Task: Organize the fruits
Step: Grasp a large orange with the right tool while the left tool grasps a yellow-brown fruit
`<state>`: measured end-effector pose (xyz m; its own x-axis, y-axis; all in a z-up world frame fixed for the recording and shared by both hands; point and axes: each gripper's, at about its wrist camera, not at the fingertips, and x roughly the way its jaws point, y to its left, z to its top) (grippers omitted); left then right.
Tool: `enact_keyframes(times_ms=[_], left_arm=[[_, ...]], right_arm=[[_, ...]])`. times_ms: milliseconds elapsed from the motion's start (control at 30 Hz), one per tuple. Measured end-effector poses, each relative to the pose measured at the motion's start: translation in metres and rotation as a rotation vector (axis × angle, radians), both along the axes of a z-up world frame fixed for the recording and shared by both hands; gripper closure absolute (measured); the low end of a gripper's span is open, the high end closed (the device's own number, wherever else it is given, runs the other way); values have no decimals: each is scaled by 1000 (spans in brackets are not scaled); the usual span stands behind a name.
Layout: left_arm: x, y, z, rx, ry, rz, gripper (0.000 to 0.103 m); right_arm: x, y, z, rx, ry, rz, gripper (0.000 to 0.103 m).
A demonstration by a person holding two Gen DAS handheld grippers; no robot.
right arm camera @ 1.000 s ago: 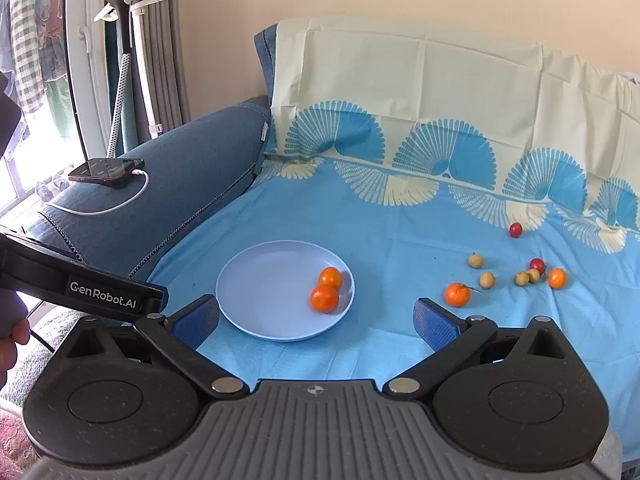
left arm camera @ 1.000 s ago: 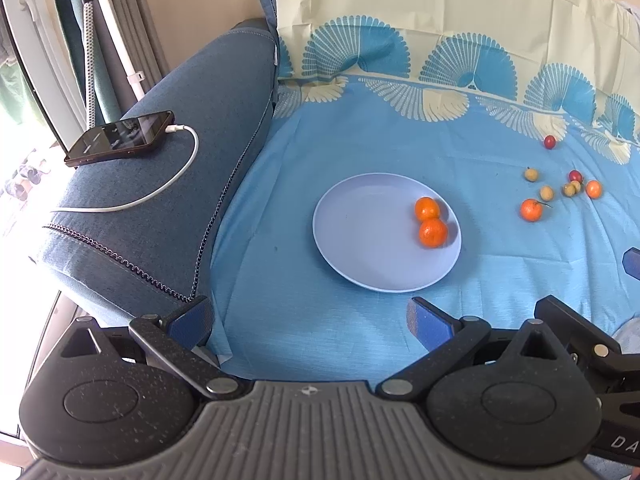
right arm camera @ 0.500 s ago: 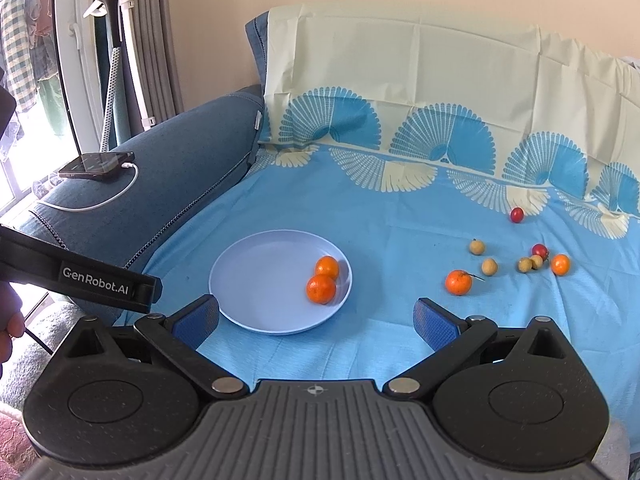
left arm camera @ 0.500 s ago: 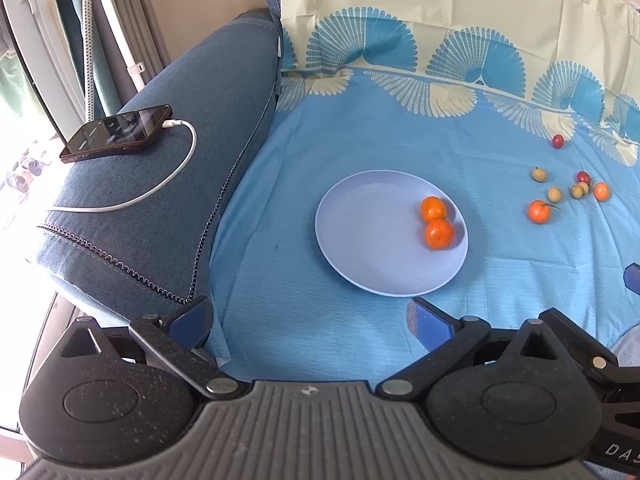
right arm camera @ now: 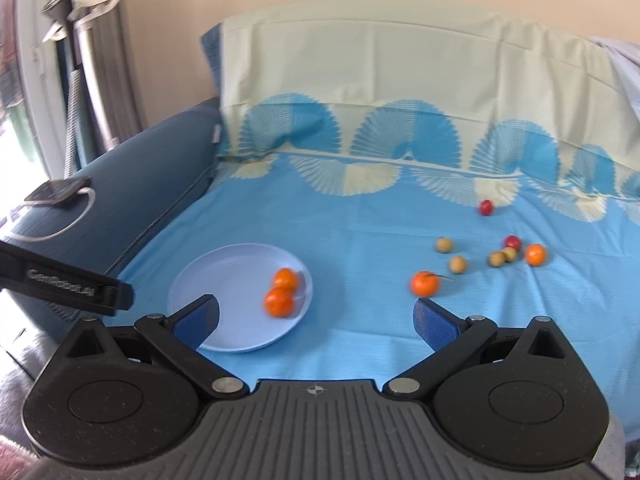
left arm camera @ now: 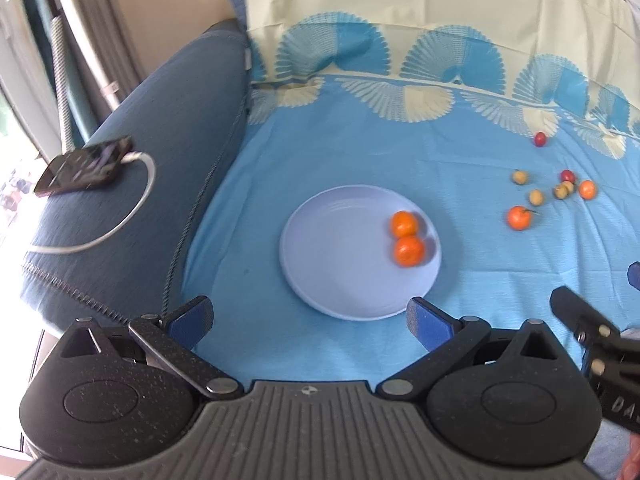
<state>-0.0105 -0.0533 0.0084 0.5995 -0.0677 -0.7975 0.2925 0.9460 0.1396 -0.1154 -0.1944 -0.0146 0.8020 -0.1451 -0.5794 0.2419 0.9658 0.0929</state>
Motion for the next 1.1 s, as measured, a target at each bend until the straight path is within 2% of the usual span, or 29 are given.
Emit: enact_keyframes(times_ms=[267,533,733,867,1000,1100], left_arm=[[17,-71,-1,-4,43,-108,0],[48,-183,-16,4,55,-247,0],[92,-279,-67,58,97,-352,0],[124,-330,-115,103,179,-385,0],[146,-366,-152,160,216,-411,0],[162,-383,-174,193,234,-413,0]], right_arm=[[-19,-74,-11,-19,-21,-222,1],[-20,-170,-39,-9,-20,-430,1],[26,-256,-82,-78,-3,-497,1],[69,-308,-128,-73,84,-495,1],[106,-335,-168,-14,137,-486,1],[129,-343,-185,-19,146,-475,1]])
